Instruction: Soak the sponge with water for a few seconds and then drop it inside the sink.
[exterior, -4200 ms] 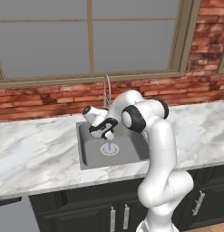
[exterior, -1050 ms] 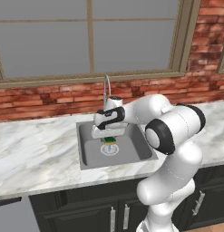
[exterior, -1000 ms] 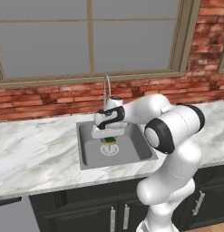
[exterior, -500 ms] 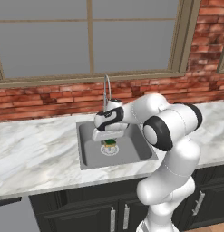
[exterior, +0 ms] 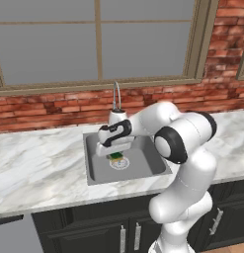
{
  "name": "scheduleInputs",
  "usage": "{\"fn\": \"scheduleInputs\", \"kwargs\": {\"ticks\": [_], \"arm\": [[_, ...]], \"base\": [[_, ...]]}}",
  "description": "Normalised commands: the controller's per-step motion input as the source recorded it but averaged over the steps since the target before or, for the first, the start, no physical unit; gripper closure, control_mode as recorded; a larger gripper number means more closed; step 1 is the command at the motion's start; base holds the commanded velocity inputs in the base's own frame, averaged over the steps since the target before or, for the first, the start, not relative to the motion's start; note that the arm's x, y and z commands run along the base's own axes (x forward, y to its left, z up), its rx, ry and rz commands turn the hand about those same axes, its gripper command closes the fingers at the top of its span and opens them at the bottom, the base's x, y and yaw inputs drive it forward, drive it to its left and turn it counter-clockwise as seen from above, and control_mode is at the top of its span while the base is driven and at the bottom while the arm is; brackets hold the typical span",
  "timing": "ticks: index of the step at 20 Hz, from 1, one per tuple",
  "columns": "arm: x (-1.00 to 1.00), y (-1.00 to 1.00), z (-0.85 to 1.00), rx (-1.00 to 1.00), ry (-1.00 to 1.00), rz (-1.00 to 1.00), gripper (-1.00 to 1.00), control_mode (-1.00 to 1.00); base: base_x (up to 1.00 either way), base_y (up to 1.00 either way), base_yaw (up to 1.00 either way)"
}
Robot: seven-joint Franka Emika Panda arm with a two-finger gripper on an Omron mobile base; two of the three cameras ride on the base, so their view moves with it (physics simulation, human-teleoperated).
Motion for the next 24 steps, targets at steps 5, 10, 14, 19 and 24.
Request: {"fn": "scheduleInputs", "kwargs": {"ticks": [5, 10, 14, 19, 24], "arm": [[0.31, 0.23, -0.03, -0.08, 0.01, 0.00, 1.00, -1.00], [0.53, 0.19, -0.01, -0.03, 0.03, -0.02, 1.00, -1.00], [0.48, 0.16, 0.00, 0.00, 0.00, -0.02, 1.00, -1.00], [0.38, 0.22, -0.03, -0.02, 0.00, -0.02, 1.00, -1.00], [0.16, 0.02, -0.23, 0.00, 0.00, -0.02, 1.00, -1.00]], "base": [[0.00, 0.00, 0.00], [0.00, 0.00, 0.00], [0.00, 0.00, 0.00], [0.00, 0.00, 0.00], [0.00, 0.00, 0.00]]}}
